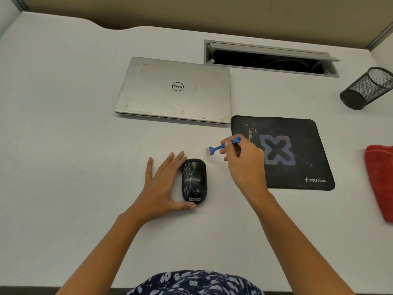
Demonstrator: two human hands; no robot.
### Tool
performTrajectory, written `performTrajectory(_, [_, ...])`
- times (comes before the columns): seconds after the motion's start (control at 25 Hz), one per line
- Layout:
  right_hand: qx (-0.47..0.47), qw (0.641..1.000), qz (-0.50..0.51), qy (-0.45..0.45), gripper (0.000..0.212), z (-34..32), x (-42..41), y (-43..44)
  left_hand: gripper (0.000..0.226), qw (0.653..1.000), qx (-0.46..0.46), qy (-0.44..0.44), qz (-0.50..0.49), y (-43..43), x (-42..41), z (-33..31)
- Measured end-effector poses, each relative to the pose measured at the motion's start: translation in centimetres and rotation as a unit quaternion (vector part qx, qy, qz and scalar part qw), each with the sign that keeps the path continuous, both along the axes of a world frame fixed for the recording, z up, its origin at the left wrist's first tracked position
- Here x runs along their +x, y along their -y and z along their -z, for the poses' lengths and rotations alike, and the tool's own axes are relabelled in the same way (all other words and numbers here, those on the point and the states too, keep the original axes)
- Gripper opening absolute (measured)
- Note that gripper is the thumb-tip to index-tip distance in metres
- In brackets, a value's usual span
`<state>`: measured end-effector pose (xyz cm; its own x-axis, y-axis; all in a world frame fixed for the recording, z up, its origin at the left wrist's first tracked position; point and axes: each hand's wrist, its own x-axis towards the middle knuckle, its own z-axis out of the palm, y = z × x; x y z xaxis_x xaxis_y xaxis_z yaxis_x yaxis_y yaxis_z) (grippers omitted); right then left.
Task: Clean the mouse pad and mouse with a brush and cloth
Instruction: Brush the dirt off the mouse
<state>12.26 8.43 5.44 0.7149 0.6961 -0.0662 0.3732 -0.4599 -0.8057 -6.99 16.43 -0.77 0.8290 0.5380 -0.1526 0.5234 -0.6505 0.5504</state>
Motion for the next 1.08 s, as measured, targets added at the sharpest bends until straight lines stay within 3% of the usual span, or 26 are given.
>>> performTrajectory(0.12, [0.019,0.997,-0.037,-0.068,0.015,0.0,-0.6,0.2,0.118,1.000,0.003,-0.005,0.005,-0.1,0.0,0.1])
performTrajectory(0.24, [-0.015,0.998,0.000,0.053,0.017,0.3,-0.7,0.5,0.118,1.000,-0.003,0.000,0.004,-0.1,0.0,0.2])
performTrajectory(0.4, [0.018,0.998,-0.057,-0.012,0.015,0.2,-1.0,1.0,0.118,1.000,0.000,0.000,0.008,-0.2,0.0,0.3])
performTrajectory(0.52, [-0.008,0.996,-0.022,0.081,0.017,0.2,-0.9,1.5,0.119,1.000,-0.003,0.000,0.006,-0.2,0.0,0.4])
performTrajectory(0.68, [0.017,0.997,-0.070,0.033,0.015,-0.4,-1.7,2.0,0.118,1.000,0.005,-0.002,0.007,-0.3,0.0,0.5])
performTrajectory(0.92, [0.114,0.988,-0.067,0.082,0.016,-1.0,-3.1,3.9,0.118,1.000,0.012,-0.004,0.009,-0.3,0.0,0.6])
performTrajectory(1.0, [0.105,0.987,-0.086,0.084,0.018,-0.6,-4.1,4.8,0.119,1.000,0.014,-0.003,0.007,-0.2,0.0,0.7])
performTrajectory(1.08, [0.083,0.984,-0.066,0.141,0.020,-0.2,-4.5,5.9,0.118,1.000,0.014,-0.003,0.008,-0.2,0.0,0.7])
